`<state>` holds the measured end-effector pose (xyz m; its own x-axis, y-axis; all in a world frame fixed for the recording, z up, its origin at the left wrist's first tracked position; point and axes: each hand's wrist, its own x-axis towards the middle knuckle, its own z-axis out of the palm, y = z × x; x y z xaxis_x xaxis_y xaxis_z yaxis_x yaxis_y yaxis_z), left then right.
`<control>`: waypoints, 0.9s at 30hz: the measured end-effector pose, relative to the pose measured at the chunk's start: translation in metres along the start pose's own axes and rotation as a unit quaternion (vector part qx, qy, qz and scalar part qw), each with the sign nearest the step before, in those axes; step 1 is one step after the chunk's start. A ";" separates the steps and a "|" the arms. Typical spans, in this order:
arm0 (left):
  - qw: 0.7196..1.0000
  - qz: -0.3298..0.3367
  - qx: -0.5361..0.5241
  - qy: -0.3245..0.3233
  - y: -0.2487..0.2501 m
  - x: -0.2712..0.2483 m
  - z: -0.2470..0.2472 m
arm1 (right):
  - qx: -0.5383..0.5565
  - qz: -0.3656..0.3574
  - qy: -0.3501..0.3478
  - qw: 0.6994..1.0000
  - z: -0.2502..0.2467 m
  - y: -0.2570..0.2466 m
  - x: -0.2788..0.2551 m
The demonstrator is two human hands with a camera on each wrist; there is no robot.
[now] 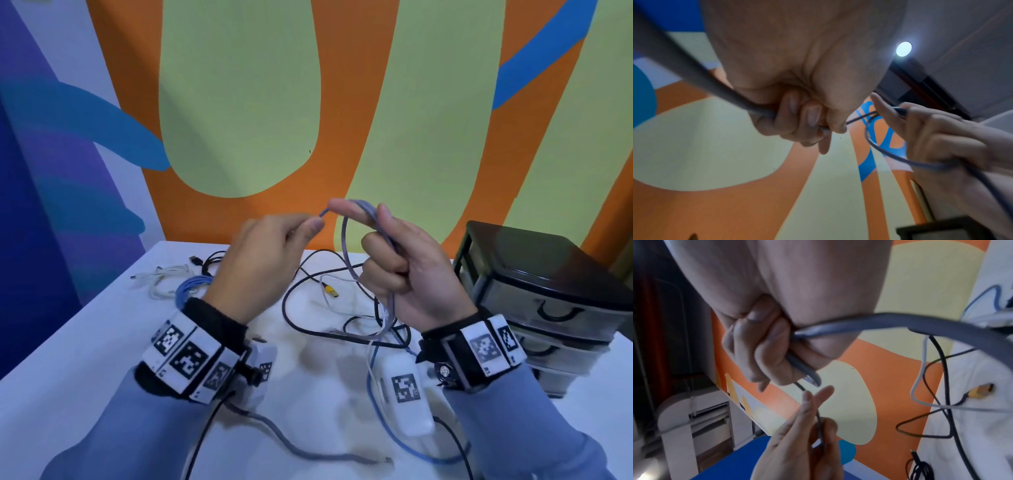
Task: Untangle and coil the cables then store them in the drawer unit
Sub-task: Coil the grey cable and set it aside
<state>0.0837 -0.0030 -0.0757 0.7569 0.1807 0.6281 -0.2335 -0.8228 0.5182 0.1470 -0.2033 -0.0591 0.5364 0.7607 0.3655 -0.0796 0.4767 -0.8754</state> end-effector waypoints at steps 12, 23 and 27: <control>0.965 0.078 0.013 -0.248 0.047 -0.025 0.020 | -0.176 -0.116 0.238 0.948 -0.014 0.018 0.016; 0.969 0.023 -0.246 -0.012 0.014 -0.001 -0.039 | -0.206 0.107 -0.016 0.973 -0.005 0.004 0.001; 0.962 0.037 -0.271 0.022 0.007 0.002 -0.027 | -0.119 0.111 -0.043 0.986 -0.006 0.004 -0.002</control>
<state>0.0672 0.0058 -0.0554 0.7021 0.1655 0.6926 -0.5784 -0.4349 0.6902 0.1507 -0.2056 -0.0651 0.4533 0.8742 0.1738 0.0175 0.1862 -0.9823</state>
